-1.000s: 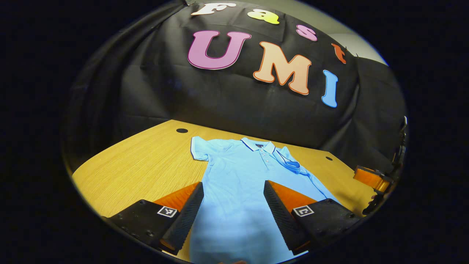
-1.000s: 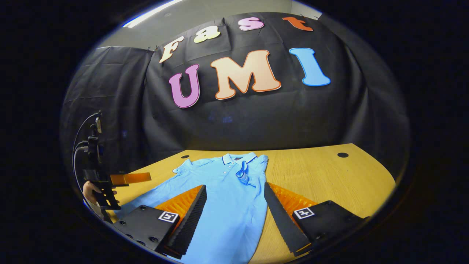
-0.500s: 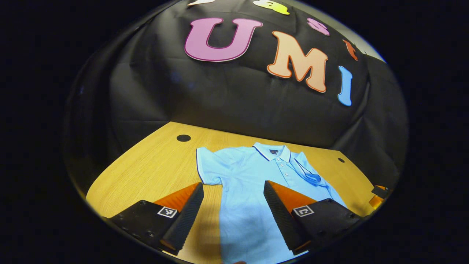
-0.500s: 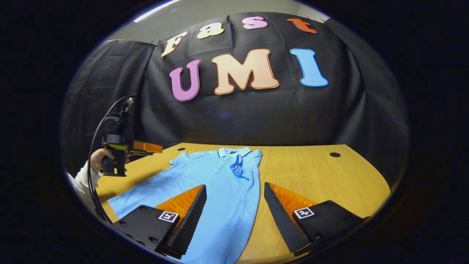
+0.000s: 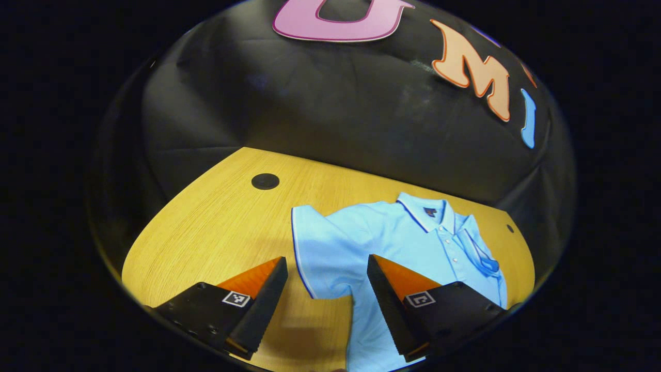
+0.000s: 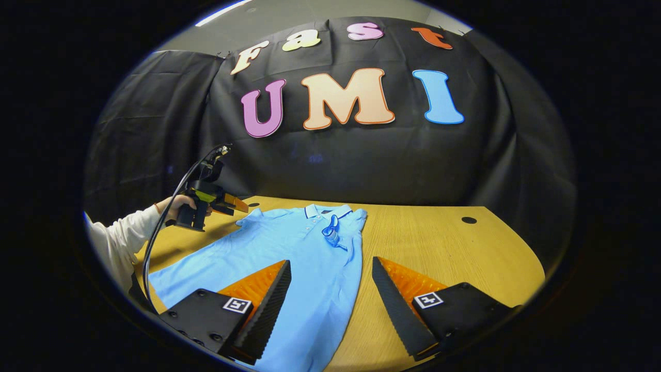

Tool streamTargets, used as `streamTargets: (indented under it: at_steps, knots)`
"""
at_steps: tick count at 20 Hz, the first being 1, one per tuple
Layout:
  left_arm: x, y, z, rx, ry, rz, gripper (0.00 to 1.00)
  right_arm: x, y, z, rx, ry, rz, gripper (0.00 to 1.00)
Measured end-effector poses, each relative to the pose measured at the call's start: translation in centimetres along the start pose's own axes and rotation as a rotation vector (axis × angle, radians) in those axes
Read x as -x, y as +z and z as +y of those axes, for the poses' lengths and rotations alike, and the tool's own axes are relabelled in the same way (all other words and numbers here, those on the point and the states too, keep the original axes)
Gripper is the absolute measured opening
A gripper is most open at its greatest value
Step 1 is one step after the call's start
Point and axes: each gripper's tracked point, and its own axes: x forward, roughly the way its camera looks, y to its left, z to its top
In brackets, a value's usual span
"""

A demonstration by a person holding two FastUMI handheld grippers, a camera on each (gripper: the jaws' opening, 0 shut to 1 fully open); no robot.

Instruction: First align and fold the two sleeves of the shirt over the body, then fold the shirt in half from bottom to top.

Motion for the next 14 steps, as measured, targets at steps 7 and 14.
streamTargets:
  at_steps: [7, 14]
  knots:
    - [-2.3, -0.8, -0.2, -0.075, 0.031, 0.040, 0.92, 0.2, -0.1, -0.7, 0.001, -0.019, 0.002, 0.98]
    - [-3.2, -1.5, -0.1, -0.105, 0.053, 0.064, 0.84, 0.6, 0.4, 0.0, 0.000, 0.001, -0.011, 0.98]
